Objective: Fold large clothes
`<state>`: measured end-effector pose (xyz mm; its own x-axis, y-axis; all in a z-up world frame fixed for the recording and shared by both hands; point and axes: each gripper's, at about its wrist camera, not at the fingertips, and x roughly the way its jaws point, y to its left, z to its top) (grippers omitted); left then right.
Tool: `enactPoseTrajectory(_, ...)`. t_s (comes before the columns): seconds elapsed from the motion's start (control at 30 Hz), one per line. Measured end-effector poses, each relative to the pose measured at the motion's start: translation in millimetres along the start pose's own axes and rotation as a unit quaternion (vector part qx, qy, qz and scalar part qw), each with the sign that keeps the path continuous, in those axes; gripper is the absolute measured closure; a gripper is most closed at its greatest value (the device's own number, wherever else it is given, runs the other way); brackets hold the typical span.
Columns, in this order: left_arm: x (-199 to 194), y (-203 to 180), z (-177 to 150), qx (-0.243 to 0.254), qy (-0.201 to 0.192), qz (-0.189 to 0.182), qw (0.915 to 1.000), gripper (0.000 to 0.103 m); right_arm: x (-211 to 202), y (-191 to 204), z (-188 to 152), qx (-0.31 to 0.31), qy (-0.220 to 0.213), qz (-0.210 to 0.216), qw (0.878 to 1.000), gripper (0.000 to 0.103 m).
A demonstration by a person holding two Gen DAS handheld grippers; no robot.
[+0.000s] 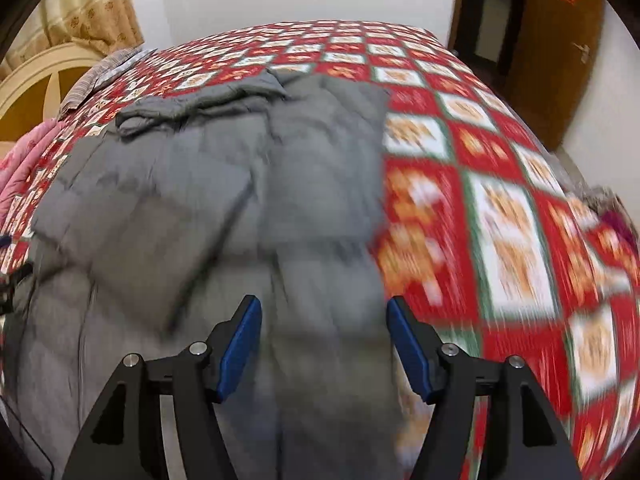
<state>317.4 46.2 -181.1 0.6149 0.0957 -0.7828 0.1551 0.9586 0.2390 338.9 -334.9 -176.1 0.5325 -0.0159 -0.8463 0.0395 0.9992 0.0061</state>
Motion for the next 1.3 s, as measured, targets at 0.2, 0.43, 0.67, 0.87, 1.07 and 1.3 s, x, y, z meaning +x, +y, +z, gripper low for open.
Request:
enactPoseTrajectory(0.2, -25.6, 27.0, -64.1, -0.053, 0.011, -0.015, 0.9984, 0.003, -32.6, -22.8, -71.0, 0.027, 0.005, 0.002, 1.0, 0.037)
enactPoseTrajectory(0.43, -40.0, 35.8, -111.9, -0.093, 0.011, -0.059, 0.9938, 0.003, -67.8, -36.7, -139.4, 0.058, -0.01, 0.028, 0.998, 0.036)
enactPoseTrajectory(0.67, -53.4, 24.6, -129.1, -0.083, -0.012, -0.117, 0.9896, 0.053, -88.7, -31.6, -184.5, 0.057, -0.021, 0.069, 0.996, 0.07)
enactPoseTrajectory(0.87, -84.3, 26.3, -134.1, -0.069, -0.036, -0.144, 0.9865, 0.095, -103.7, -25.2, -202.4, 0.067, -0.018, 0.129, 0.989, 0.094)
enactPoseTrajectory(1.07, -155.1, 50.2, -147.7, -0.078, -0.098, -0.201, 0.9716, 0.097, -156.8, -29.9, -228.2, 0.058, -0.041, 0.145, 0.987, 0.095)
enactPoseTrajectory(1.3, -220.2, 86.6, -137.4, -0.096, -0.188, -0.202, 0.9564, 0.101, -251.0, -45.5, -258.4, 0.077, -0.117, 0.162, 0.977, 0.096)
